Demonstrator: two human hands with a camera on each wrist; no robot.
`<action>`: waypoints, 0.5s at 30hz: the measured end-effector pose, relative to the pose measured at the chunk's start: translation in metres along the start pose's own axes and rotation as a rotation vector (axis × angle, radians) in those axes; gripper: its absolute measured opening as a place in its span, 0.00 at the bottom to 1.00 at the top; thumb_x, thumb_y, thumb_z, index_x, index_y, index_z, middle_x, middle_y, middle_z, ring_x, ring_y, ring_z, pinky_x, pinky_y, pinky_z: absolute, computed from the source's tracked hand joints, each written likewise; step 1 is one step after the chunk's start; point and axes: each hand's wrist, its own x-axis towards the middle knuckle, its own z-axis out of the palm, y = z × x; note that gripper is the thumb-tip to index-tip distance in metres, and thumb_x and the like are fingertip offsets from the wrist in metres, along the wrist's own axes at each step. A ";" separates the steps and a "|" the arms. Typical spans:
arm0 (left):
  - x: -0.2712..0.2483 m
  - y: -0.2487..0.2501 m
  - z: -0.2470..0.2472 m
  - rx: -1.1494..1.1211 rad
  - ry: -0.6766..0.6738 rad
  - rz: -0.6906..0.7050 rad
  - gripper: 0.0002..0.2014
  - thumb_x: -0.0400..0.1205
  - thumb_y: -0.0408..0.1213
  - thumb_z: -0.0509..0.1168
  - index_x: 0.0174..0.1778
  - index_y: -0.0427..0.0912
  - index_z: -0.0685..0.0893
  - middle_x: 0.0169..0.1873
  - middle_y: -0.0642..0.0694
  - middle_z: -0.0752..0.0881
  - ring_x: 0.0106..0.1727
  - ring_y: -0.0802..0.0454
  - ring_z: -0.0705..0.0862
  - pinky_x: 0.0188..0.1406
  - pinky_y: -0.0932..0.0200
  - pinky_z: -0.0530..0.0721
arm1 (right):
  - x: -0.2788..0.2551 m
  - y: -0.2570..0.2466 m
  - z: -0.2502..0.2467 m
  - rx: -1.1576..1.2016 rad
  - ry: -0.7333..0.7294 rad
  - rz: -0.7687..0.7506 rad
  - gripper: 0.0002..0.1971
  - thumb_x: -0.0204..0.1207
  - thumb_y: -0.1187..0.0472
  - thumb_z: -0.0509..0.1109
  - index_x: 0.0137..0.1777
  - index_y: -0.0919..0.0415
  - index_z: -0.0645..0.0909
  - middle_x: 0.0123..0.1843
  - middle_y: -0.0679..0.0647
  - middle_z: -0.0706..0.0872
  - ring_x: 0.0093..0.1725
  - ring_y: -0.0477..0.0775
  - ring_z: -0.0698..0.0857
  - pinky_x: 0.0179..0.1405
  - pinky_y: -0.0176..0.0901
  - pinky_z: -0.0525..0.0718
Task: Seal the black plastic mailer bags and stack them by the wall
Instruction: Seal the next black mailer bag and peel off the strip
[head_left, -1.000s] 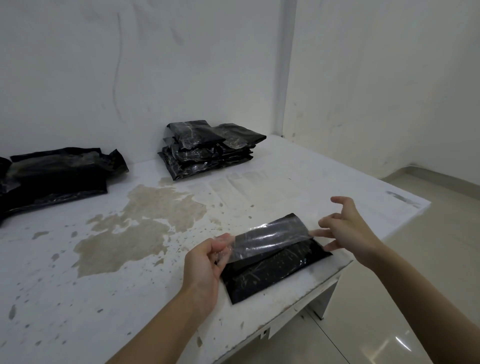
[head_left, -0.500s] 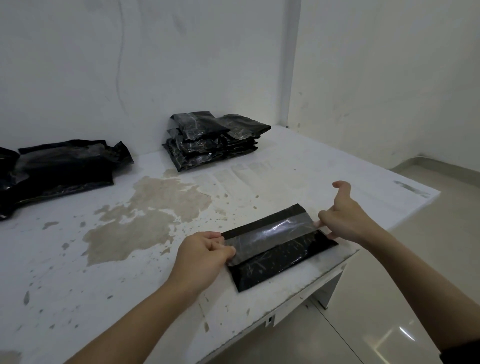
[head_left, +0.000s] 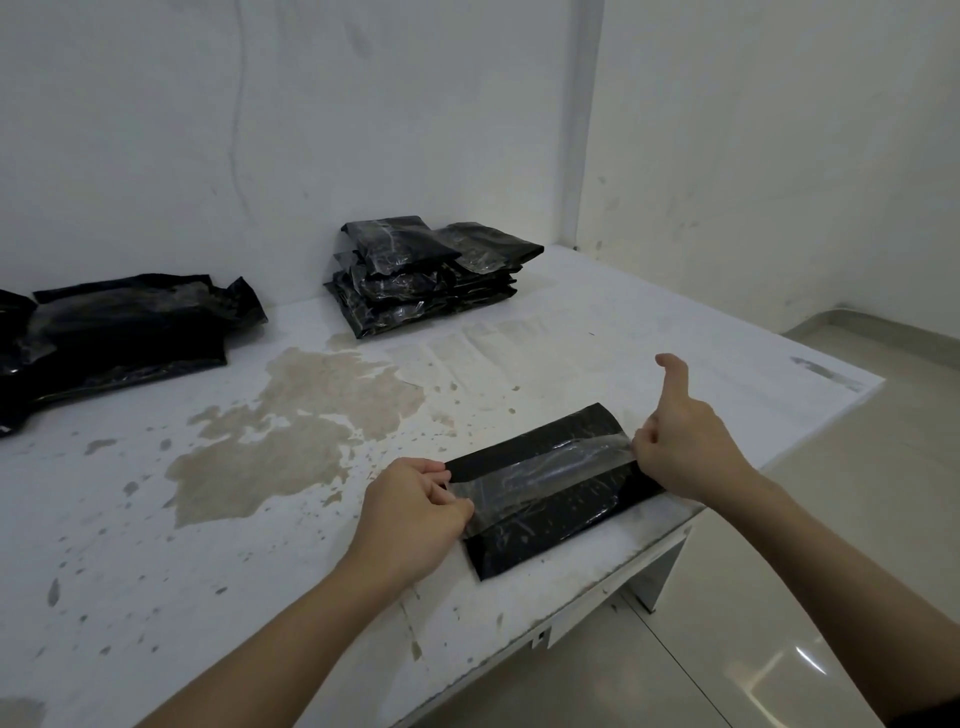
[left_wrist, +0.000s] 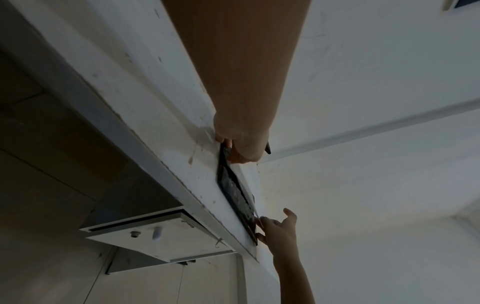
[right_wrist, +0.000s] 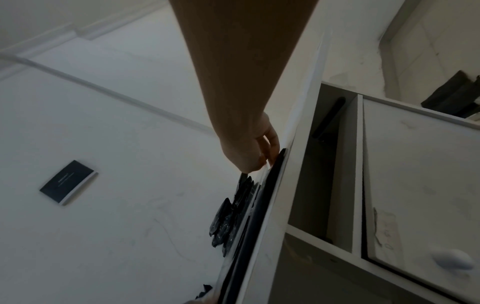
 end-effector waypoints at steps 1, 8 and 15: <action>0.000 0.000 0.000 0.010 -0.002 0.006 0.10 0.76 0.27 0.70 0.28 0.31 0.88 0.53 0.53 0.81 0.56 0.61 0.79 0.40 0.79 0.65 | -0.001 0.001 0.001 -0.001 0.012 -0.013 0.38 0.74 0.72 0.61 0.80 0.56 0.46 0.29 0.60 0.78 0.29 0.60 0.79 0.28 0.51 0.75; -0.009 0.001 0.006 0.131 0.022 0.114 0.08 0.78 0.30 0.70 0.32 0.36 0.85 0.50 0.59 0.73 0.53 0.67 0.74 0.51 0.76 0.71 | -0.017 0.001 0.015 -0.180 0.146 -0.087 0.35 0.76 0.72 0.63 0.80 0.56 0.53 0.50 0.56 0.79 0.38 0.58 0.80 0.36 0.55 0.82; -0.023 0.009 0.006 0.379 0.045 0.130 0.13 0.83 0.43 0.64 0.34 0.43 0.81 0.72 0.56 0.65 0.60 0.62 0.78 0.50 0.65 0.77 | -0.016 0.008 0.015 -0.633 0.215 -0.367 0.23 0.47 0.77 0.83 0.42 0.60 0.84 0.48 0.63 0.80 0.65 0.73 0.80 0.51 0.72 0.78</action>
